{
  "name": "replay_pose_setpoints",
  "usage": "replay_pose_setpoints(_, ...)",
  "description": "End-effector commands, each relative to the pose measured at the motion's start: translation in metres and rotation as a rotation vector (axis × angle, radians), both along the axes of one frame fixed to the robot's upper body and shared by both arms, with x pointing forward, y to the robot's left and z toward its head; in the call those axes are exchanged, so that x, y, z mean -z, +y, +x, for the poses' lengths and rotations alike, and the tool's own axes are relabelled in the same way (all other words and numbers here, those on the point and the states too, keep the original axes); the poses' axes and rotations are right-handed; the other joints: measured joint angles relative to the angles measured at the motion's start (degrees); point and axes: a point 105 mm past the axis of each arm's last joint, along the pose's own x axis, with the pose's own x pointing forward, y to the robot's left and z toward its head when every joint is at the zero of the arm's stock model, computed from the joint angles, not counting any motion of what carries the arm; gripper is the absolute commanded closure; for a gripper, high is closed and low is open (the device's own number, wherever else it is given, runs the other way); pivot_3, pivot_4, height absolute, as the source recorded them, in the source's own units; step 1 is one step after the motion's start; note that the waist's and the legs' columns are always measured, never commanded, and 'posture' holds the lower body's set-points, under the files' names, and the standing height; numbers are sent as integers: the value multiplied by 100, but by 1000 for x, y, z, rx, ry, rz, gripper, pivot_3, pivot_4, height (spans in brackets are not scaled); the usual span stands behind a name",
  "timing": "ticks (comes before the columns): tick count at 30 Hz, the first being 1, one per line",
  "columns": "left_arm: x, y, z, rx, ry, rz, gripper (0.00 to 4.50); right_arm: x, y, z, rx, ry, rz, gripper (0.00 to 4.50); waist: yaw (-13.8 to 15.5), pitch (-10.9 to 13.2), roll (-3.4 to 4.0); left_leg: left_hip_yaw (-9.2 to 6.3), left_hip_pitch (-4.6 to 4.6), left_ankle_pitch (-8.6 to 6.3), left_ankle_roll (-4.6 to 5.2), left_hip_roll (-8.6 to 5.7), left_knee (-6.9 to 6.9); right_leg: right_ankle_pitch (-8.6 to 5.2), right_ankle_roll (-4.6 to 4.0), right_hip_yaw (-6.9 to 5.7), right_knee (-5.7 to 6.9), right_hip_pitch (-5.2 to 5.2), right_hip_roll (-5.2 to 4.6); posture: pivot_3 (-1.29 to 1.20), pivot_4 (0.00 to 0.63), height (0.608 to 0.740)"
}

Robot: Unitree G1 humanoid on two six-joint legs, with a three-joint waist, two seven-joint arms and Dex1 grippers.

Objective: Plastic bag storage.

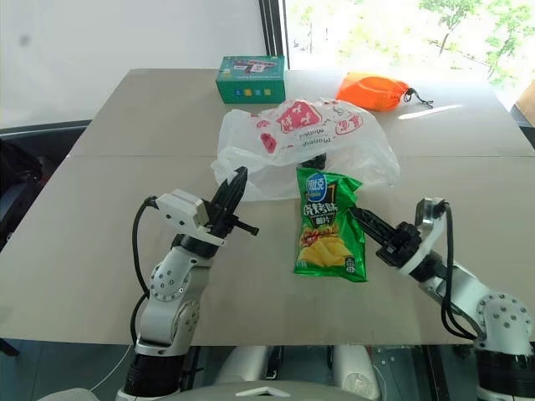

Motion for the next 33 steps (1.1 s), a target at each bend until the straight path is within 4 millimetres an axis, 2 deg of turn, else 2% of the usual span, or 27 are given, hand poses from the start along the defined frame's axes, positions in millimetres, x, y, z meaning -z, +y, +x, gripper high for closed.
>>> replay_pose_setpoints(1,-12,0,-7,-2,-59,-6,4500,-3,10,15,-28,-35,-7,4374,-2,0,-1,0,0,0,0,0,0,0,0,-1,0,0,1,0,150,740)
replay_pose_setpoints(8,-9,-4,-8,16,-55,12,4500,-23,44,69,-14,-60,34,4374,-8,3,1,1,-3,0,-1,0,0,0,0,-3,1,-5,1,0,150,740)
replay_pose_setpoints(10,-9,-5,-9,21,-53,14,4500,-28,51,92,44,-38,56,4374,-9,3,1,1,-2,0,-2,0,-1,0,0,-4,0,-5,0,0,150,740)
replay_pose_setpoints(13,-10,-9,-11,31,-50,20,4500,-52,60,125,134,11,179,4374,-18,4,4,2,-4,3,-7,-1,-1,1,0,-4,1,-10,-1,0,150,740)
replay_pose_setpoints(15,-9,-10,-13,34,-47,24,4500,-63,68,138,154,47,231,4374,-9,4,4,8,-20,15,-28,-3,-1,1,0,2,15,-38,-3,0,150,740)
replay_pose_setpoints(19,-5,-9,-14,33,-37,26,4500,-73,91,167,273,116,212,4374,-41,2,6,21,-83,22,-40,-5,5,1,-1,13,43,-117,-4,0,150,740)
replay_pose_setpoints(23,-5,-10,-13,32,-35,27,4500,-75,109,179,391,106,177,4374,-80,2,7,27,-86,23,-41,-3,1,1,-1,17,43,-122,-4,0,150,740)
replay_pose_setpoints(26,-5,-10,-13,32,-34,27,4500,-78,121,178,407,115,218,4374,-102,2,7,28,-87,23,-41,-4,1,2,-1,18,43,-123,-5,0,150,740)
replay_pose_setpoints(27,-4,-10,-12,31,-34,27,4500,-76,126,175,395,99,196,4137,-99,2,7,25,-90,23,-41,-7,2,2,0,13,42,-123,-10,0,150,740)
replay_pose_setpoints(29,-4,-11,-12,31,-31,24,4500,-46,140,169,401,-76,-223,3767,-137,1,9,26,-90,23,-41,-10,3,2,0,14,41,-122,-13,0,150,740)
replay_pose_setpoints(30,-3,-11,-12,33,-30,22,4500,-31,138,166,397,-165,-407,3470,-155,-2,11,29,-90,23,-41,-11,3,2,0,17,42,-123,-13,0,150,740)
replay_pose_setpoints(31,-3,-12,-12,33,-29,22,4500,-24,131,164,411,-254,-535,3023,-168,-9,13,30,-89,23,-41,-11,2,2,0,19,42,-123,-12,0,150,740)
replay_pose_setpoints(33,-2,-12,-13,33,-28,22,4500,-24,122,161,432,-344,-616,2064,-170,-11,16,31,-87,23,-41,-11,1,2,0,19,43,-125,-11,0,150,740)
